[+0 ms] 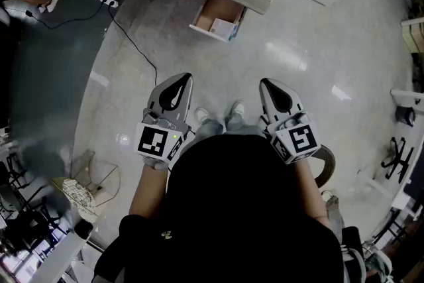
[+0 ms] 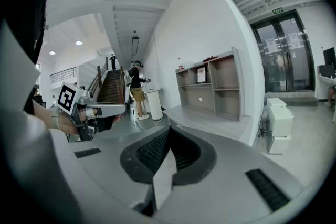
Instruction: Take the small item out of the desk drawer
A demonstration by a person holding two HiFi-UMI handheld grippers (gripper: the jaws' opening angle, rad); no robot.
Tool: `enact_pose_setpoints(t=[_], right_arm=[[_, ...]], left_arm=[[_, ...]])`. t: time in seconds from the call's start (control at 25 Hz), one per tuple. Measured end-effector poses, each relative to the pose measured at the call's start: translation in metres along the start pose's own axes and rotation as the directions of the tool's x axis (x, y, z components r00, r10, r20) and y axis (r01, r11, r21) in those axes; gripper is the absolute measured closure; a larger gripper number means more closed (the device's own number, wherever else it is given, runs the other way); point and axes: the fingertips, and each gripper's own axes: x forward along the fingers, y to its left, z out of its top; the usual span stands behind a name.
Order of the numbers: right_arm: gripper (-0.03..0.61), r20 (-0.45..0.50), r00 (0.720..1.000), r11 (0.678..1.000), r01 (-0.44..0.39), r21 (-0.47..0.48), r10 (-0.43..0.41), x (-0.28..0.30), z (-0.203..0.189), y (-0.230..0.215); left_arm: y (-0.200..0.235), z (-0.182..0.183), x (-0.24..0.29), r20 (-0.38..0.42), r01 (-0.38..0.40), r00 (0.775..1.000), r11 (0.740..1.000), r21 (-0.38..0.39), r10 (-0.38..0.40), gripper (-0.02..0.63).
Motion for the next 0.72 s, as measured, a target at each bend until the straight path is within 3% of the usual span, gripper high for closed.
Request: enact_pose_setpoints(t=[0.12,0.24,0.72], right_arm=[[0.581,0.006,1.0,1.0,-0.012,-0.015,0.012,0.007,0.007,0.02],[0.581,0.009,1.0,0.999,-0.023,-0.03,0.023,0.01,0.011,0.039],[0.581,0.011,1.0,0.999,-0.005,-0.053,0.005,0.038,0.015,0.092]], left_arm=[[0.004,0.009,-0.016,0.022,0.029,0.999,0.999,-0.039,-0.028,0.604],[0.008,0.01,-0.031,0.014,0.02,1.0,1.0,-0.022,-0.02,0.604],[0.052,-0.014,-0.086,-0.006,0.023,1.0,0.997,-0.076,-0.023,0.604]])
